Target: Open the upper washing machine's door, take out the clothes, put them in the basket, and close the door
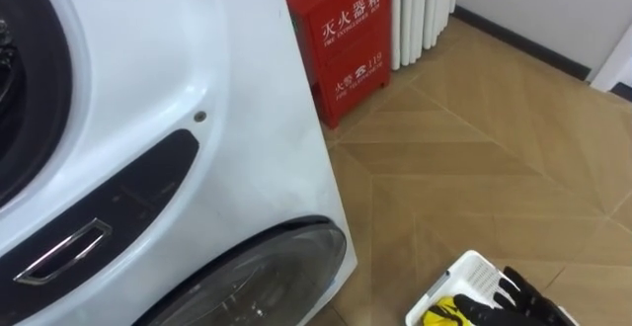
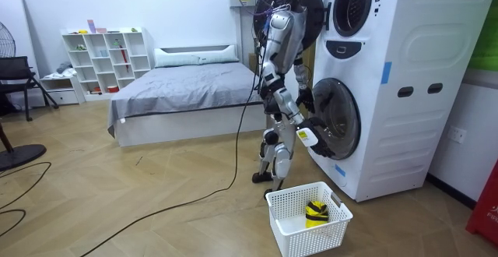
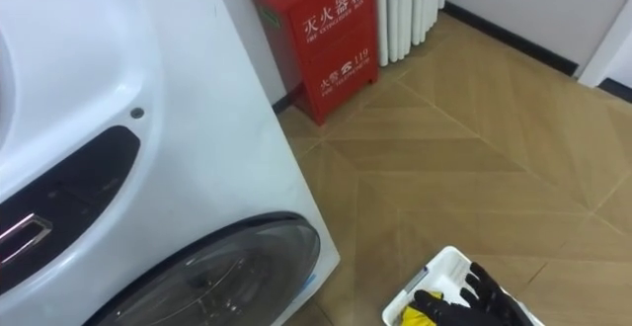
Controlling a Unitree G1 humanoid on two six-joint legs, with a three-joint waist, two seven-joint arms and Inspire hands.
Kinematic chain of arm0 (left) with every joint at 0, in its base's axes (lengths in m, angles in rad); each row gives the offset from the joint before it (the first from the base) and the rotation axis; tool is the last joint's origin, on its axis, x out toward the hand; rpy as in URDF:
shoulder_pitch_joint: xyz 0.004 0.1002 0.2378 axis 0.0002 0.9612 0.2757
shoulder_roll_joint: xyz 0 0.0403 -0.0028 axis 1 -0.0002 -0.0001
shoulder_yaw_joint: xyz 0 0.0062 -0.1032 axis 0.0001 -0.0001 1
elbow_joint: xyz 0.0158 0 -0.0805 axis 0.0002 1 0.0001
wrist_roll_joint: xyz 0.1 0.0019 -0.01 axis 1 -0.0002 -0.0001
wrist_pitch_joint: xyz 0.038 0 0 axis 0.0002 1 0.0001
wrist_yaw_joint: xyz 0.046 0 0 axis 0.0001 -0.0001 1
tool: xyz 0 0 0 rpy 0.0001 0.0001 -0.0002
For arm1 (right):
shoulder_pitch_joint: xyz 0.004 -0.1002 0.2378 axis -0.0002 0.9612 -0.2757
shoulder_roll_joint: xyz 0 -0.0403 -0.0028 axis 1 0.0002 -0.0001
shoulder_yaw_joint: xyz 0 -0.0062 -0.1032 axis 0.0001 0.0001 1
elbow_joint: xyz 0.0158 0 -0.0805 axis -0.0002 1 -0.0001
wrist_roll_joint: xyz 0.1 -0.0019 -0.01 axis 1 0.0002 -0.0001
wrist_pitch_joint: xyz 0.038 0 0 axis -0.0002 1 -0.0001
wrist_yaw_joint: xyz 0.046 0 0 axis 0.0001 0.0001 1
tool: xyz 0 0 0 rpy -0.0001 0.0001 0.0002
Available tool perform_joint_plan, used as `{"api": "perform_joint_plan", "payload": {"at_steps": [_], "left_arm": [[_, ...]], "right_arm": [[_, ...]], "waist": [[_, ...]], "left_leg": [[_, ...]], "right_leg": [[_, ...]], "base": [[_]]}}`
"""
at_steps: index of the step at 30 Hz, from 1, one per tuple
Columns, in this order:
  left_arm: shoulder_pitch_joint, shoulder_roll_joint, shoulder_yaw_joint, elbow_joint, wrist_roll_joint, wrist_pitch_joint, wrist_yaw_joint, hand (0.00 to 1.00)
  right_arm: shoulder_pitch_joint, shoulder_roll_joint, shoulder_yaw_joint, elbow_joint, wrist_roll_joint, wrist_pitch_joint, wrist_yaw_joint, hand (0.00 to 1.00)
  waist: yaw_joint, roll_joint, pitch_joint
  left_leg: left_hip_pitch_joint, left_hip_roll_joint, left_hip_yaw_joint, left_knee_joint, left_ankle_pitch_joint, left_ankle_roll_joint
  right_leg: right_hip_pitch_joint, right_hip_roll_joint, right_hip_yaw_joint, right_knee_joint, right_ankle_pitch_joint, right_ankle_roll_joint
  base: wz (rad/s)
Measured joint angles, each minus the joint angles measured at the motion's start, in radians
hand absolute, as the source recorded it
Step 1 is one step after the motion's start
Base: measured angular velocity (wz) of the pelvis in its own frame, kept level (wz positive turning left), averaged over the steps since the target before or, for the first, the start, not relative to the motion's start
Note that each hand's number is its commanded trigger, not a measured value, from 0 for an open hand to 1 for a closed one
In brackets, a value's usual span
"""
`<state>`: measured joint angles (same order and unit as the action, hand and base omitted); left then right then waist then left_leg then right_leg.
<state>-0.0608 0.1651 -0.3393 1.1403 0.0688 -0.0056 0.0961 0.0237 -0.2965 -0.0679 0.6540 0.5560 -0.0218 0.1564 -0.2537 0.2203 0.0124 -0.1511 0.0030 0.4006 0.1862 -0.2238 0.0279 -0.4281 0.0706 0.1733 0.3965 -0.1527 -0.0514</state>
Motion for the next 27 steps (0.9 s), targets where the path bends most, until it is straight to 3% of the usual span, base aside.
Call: {"api": "perform_joint_plan", "payload": {"at_steps": [4,9,11,13,16,17,20,21,22,25,27], "left_arm": [[0.008,0.000,0.001,-0.001,-0.026,0.000,0.000,0.00],[0.039,0.003,0.023,-0.011,-0.037,0.000,-0.001,0.00],[0.088,0.008,0.026,-0.052,-0.036,0.001,0.003,0.00],[0.121,0.011,0.026,-0.082,-0.036,0.000,0.010,0.00],[0.158,0.011,0.031,-0.100,-0.045,-0.001,0.023,0.00],[0.173,0.010,0.049,-0.108,-0.043,-0.004,0.031,0.00],[0.215,0.008,0.098,-0.120,-0.042,-0.009,0.055,0.00],[0.221,0.006,0.108,-0.118,-0.042,-0.009,0.057,0.00],[0.234,0.003,0.126,-0.117,-0.036,-0.008,0.063,0.00],[0.252,-0.011,0.198,-0.115,-0.024,-0.005,0.073,0.00],[0.258,-0.022,0.252,-0.118,-0.012,0.002,0.083,0.00]], "right_arm": [[0.004,-0.001,0.002,0.000,-0.003,-0.001,0.001,0.00],[0.061,0.002,-0.013,0.001,0.005,-0.001,-0.037,0.00],[0.088,0.005,-0.036,0.000,0.022,-0.001,-0.079,0.00],[0.096,0.017,-0.055,-0.001,0.070,-0.001,-0.120,0.00],[0.097,0.029,-0.061,0.034,0.167,-0.003,-0.167,0.00],[0.095,0.039,-0.078,0.084,0.230,-0.004,-0.176,0.00],[0.092,0.064,-0.117,0.192,0.316,-0.006,-0.215,0.00],[0.089,0.067,-0.123,0.224,0.322,-0.008,-0.221,0.00],[0.075,0.071,-0.131,0.300,0.326,-0.010,-0.230,0.00],[0.076,0.076,-0.137,0.461,0.324,-0.007,-0.237,0.00],[0.088,0.095,-0.163,0.524,0.328,0.002,-0.241,0.00]], "waist": [[0.006,0.004,-0.0006],[0.011,0.001,-0.0013],[0.011,-0.012,0.0025],[0.011,-0.023,-0.0006],[0.011,-0.064,-0.0017],[0.017,-0.090,-0.0049],[0.033,-0.140,-0.0157],[0.040,-0.151,-0.0172],[0.048,-0.159,-0.0247],[0.079,-0.182,-0.0195],[0.104,-0.195,-0.0162]], "left_leg": [[0.016,-0.001,0.010,-0.001,0.000,0.000],[0.052,0.000,-0.004,-0.003,0.000,0.000],[0.076,0.000,-0.022,-0.005,0.000,0.000],[0.087,0.001,-0.035,-0.005,0.000,0.000],[0.120,0.001,-0.095,-0.007,0.000,-0.001],[0.137,0.002,-0.113,-0.007,0.001,-0.001],[0.172,0.013,-0.155,-0.007,0.002,-0.004],[0.178,0.018,-0.161,-0.007,0.002,-0.004],[0.187,0.021,-0.178,-0.007,0.002,-0.004],[0.204,0.021,-0.239,-0.016,0.002,-0.004],[0.217,0.019,-0.255,-0.027,0.002,-0.004]], "right_leg": [[0.010,0.003,0.012,0.003,-0.001,0.001],[0.051,0.000,-0.011,0.002,-0.011,-0.004],[0.080,-0.006,-0.028,0.003,-0.022,-0.007],[0.097,-0.009,-0.041,0.001,-0.025,-0.008],[0.154,-0.020,-0.090,-0.015,-0.035,-0.014],[0.186,-0.020,-0.107,-0.032,-0.036,-0.016],[0.265,-0.024,-0.162,-0.096,-0.030,-0.020],[0.280,-0.023,-0.172,-0.110,-0.028,-0.021],[0.310,-0.026,-0.196,-0.137,-0.021,-0.023],[0.373,-0.034,-0.256,-0.197,-0.012,-0.018],[0.395,-0.036,-0.270,-0.211,-0.011,-0.016]], "base": [[-0.08],[0.09],[0.22],[0.29],[0.48],[0.58],[0.62],[0.48],[0.50],[0.59],[0.38]]}}
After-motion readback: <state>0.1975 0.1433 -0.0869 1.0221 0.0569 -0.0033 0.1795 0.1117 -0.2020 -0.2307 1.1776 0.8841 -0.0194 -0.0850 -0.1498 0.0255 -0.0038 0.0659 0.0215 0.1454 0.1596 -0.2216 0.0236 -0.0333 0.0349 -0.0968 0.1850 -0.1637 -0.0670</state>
